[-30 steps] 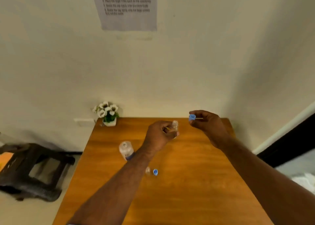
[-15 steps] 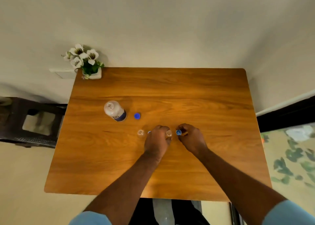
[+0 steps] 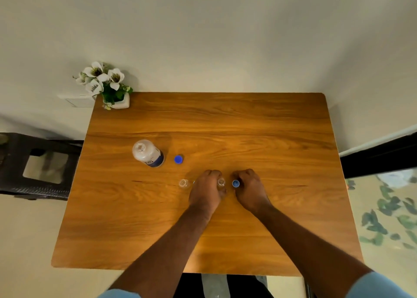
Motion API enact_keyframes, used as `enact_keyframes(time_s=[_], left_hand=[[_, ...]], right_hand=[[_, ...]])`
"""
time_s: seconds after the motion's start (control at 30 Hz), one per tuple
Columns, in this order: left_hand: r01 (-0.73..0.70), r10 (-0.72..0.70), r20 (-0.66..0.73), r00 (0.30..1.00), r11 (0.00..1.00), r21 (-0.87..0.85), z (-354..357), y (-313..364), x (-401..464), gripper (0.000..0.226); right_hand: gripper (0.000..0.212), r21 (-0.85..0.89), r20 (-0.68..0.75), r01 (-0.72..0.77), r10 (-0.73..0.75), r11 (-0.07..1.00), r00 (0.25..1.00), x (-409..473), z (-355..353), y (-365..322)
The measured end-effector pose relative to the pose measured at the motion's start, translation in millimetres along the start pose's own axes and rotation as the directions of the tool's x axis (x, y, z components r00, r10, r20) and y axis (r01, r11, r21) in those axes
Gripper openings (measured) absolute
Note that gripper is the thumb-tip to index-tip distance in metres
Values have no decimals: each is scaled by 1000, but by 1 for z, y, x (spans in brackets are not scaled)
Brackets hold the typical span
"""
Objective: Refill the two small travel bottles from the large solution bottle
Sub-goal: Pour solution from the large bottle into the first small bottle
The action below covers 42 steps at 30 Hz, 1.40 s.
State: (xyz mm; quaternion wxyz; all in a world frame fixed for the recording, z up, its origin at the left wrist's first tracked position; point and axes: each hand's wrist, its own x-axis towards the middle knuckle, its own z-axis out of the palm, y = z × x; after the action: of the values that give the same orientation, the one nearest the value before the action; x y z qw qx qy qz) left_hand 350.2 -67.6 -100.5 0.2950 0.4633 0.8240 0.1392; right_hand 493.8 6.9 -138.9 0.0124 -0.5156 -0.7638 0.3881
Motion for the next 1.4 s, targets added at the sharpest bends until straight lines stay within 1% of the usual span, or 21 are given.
enact_keyframes(time_s=[0.07,0.1,0.17,0.23,0.3,0.43,0.5,0.57,0.67,0.73,0.8,0.93,1.03,1.1,1.23,1.4], left_hand=[[-31,31,14,999,999,20,-6,3,2,70],[-46,46,15,999,999,25,-11,5,2,76],[-87,87,1,996,996,21,-24,10,0,84],[-133,134,-37,990,991,21,-41,13,-2,87],[-168,170,-97,981,985,24,-61,11,-7,86],[-212,219,-245,944,976,55,-95,-10,-21,75],[-210,206,-305,930,978,23,-107,-29,-29,71],[-188,162,-325,932,981,-50,-116,-50,-36,70],[-137,81,-293,953,975,-177,-126,-87,-45,79],[-126,64,-270,961,968,-219,-129,-111,-49,80],[-95,32,-230,973,959,-268,-133,-132,-54,76],[-38,-7,-142,990,950,-311,-135,-170,-54,78],[-19,-12,-95,995,946,-325,-134,-190,-52,82],[-17,-8,-73,997,945,-328,-133,-199,-50,81],[-20,6,-43,999,945,-327,-135,-210,-46,78],[-47,45,-15,999,945,-325,-140,-206,-39,78]], right_hand=[[66,-24,50,9,-7,1000,999,-1,-10,-7],[70,-6,44,6,-6,1000,999,-2,-16,-12],[72,57,-15,16,-16,998,1000,-3,-29,-23],[75,124,-68,41,-33,991,997,0,-43,-37],[77,164,-96,71,-56,984,994,5,-55,-56],[69,174,-169,189,-160,966,972,15,-60,-105],[63,199,-181,242,-207,950,961,18,-53,-130],[59,220,-174,277,-242,935,954,22,-40,-152],[60,220,-130,299,-276,929,952,29,-12,-181],[69,198,-80,302,-291,933,953,34,7,-195],[79,179,-12,289,-292,941,956,40,28,-206],[99,117,72,263,-272,958,960,56,63,-221],[105,102,68,252,-260,962,963,68,82,-229],[102,134,41,252,-260,958,965,72,90,-232],[78,217,-10,256,-260,942,966,73,97,-234],[73,260,-78,235,-222,937,972,64,90,-238]])
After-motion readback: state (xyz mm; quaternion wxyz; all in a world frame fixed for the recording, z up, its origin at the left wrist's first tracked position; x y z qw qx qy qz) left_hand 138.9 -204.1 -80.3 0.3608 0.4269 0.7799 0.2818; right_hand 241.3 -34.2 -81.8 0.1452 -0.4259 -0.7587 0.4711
